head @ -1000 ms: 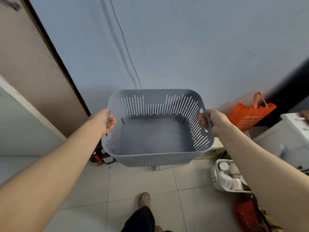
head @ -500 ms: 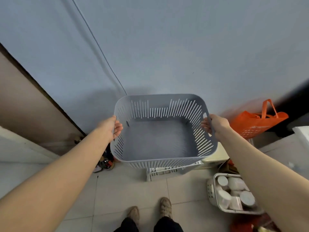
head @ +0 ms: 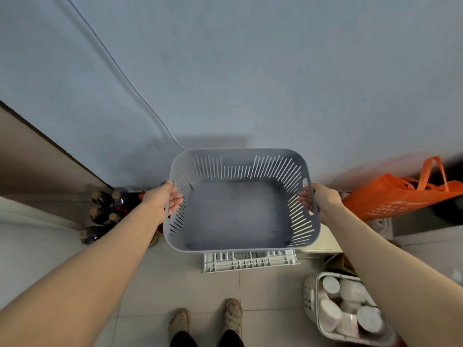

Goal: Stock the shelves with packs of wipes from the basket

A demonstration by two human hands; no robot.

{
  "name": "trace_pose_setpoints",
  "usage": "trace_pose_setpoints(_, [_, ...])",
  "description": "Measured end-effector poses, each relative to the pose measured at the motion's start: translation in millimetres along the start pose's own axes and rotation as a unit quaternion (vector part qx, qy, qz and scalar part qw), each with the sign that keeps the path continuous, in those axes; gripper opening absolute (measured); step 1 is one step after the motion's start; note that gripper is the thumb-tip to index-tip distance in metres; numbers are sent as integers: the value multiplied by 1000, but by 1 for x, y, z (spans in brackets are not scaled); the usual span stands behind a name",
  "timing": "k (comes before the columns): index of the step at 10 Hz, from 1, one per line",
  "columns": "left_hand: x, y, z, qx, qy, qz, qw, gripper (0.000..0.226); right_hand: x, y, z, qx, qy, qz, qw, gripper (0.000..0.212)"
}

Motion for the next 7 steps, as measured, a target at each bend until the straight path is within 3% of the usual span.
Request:
trace_pose_setpoints(2, [14,-10,-24,9,10,5,1000,25,15,-3,18,-16,-23,-10,1000,41])
trace_pose_setpoints(5, [16,-10,-30,28,-24,16,999,22,30,8,29,-61,-15,23,998,25])
trace_pose_setpoints(6, [10,-9,-19,136,-67,4,989,23,26,18,13,-243,64,87,964,27])
trace_pose_setpoints(7, [-9,-14,28,349,-202,19,915,23,3,9,-22,-345,185,132,911,26])
Point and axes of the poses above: each hand's wrist, its own x-axis towards the middle knuckle, its own y-axis out of the back of the hand, z = x × y, the point moved 9 cm from there along x, towards the middle knuckle, and after that the axes turned 6 degrees about -y, right-handed, at the moved point
